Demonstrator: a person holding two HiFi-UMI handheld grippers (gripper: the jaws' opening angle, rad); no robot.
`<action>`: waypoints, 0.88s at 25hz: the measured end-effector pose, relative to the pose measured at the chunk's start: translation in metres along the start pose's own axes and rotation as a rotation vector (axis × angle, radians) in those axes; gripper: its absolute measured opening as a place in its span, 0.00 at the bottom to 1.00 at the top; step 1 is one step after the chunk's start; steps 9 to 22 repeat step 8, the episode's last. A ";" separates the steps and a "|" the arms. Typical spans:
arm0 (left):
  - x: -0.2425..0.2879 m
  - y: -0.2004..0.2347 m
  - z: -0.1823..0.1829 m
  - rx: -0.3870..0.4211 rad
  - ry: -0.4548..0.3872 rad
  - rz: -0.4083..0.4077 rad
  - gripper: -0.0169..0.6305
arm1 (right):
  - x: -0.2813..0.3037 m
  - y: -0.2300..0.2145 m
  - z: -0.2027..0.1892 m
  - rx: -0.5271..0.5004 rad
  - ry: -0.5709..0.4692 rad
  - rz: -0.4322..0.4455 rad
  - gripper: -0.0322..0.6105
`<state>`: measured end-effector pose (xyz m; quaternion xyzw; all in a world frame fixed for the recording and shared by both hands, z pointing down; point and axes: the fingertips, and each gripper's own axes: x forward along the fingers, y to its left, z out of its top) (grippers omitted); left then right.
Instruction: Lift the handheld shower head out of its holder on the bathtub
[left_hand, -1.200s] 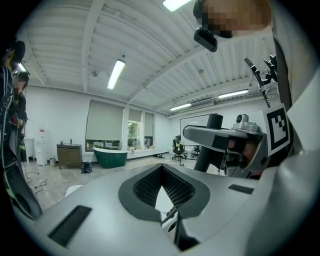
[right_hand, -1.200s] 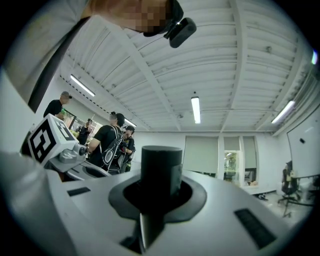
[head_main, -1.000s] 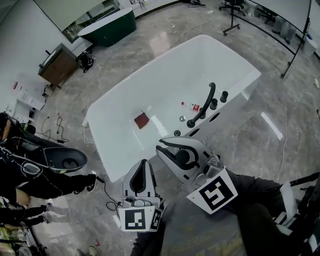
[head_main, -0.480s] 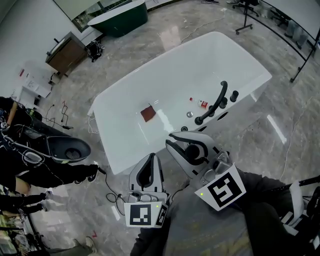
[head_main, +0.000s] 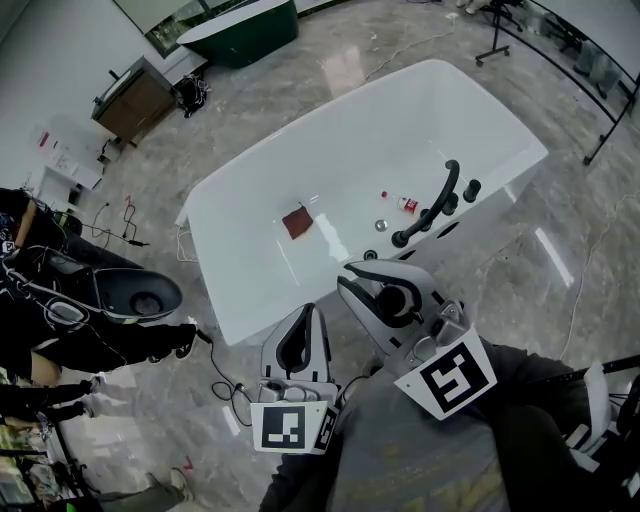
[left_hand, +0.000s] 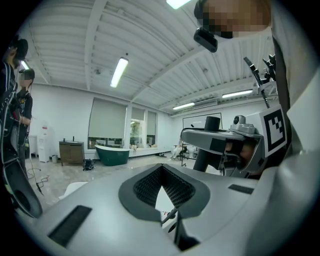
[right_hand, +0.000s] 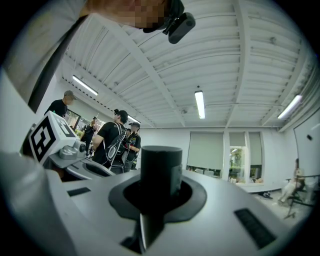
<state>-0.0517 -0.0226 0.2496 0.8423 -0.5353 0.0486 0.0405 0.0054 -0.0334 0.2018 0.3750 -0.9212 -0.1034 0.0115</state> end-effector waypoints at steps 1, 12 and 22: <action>0.000 0.000 0.000 0.000 0.001 0.000 0.03 | 0.000 -0.001 0.000 -0.001 0.001 0.001 0.13; 0.002 -0.001 -0.002 -0.006 0.007 0.001 0.03 | -0.001 -0.002 -0.002 0.001 0.005 -0.003 0.13; 0.002 -0.001 -0.002 -0.006 0.007 0.001 0.03 | -0.001 -0.002 -0.002 0.001 0.005 -0.003 0.13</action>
